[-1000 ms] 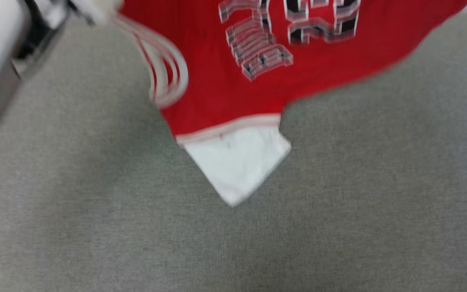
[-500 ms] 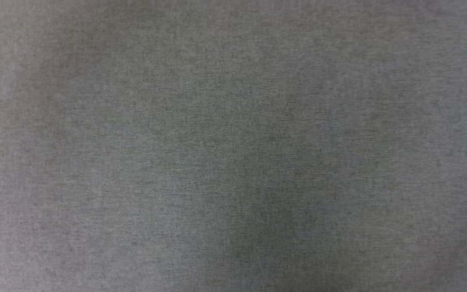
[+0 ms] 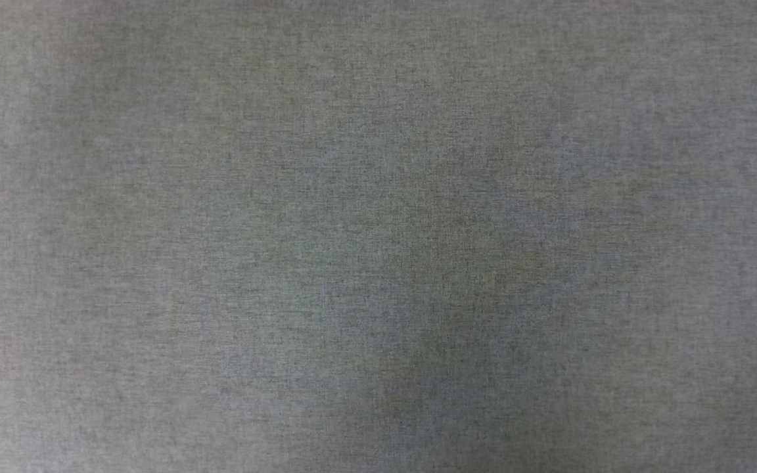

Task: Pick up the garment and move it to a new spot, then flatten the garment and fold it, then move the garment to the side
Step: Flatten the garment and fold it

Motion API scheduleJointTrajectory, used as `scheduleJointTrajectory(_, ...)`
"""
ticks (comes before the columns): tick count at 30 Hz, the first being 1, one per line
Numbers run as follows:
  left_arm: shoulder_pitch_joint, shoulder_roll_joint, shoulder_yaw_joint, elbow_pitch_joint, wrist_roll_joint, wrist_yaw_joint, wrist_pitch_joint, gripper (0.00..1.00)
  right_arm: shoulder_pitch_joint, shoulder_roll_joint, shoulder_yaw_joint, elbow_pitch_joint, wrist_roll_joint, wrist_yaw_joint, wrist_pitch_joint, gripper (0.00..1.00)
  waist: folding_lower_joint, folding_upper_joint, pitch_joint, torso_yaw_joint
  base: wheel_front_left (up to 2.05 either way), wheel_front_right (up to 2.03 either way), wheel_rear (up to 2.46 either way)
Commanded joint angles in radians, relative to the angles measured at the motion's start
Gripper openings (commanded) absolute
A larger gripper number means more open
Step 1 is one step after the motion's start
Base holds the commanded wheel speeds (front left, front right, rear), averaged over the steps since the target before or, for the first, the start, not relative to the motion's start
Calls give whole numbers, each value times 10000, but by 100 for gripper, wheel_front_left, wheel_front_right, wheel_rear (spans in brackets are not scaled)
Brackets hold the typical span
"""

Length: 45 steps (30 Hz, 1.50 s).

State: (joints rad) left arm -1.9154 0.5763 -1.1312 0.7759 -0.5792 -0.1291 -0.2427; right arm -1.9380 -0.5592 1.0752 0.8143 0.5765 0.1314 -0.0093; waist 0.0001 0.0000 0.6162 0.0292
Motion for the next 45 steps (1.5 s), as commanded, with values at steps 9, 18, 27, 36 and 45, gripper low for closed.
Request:
scheduleJointTrajectory(9,2939,372,11,-1175,-567,171,-238,0,2738,47,910,-395,929,-15,-1294,0,-1,0,-693,-176,0,0,0)
scheduleJointTrajectory(18,7711,1113,384,-3713,-570,1300,-232,0,6320,-709,1399,-1826,1403,-13,-1777,0,-1,0,-2038,-223,0,0,0)
scheduleJointTrajectory(27,11046,1625,100,-5266,-516,2006,-225,0,9327,-1466,1117,-2853,1779,-13,-1797,0,-1,0,-3265,-248,0,0,0)
scheduleJointTrajectory(36,13786,2121,-1006,-6163,-756,2290,104,0,12811,-2197,388,-4001,1957,-13,-1481,0,-1,0,-4895,-272,0,0,0)
scheduleJointTrajectory(45,16008,2038,-1350,-6770,-1296,2633,499,0,16388,-3020,-890,-5191,1872,-13,-1004,0,-1,0,-5832,-231,0,0,0)
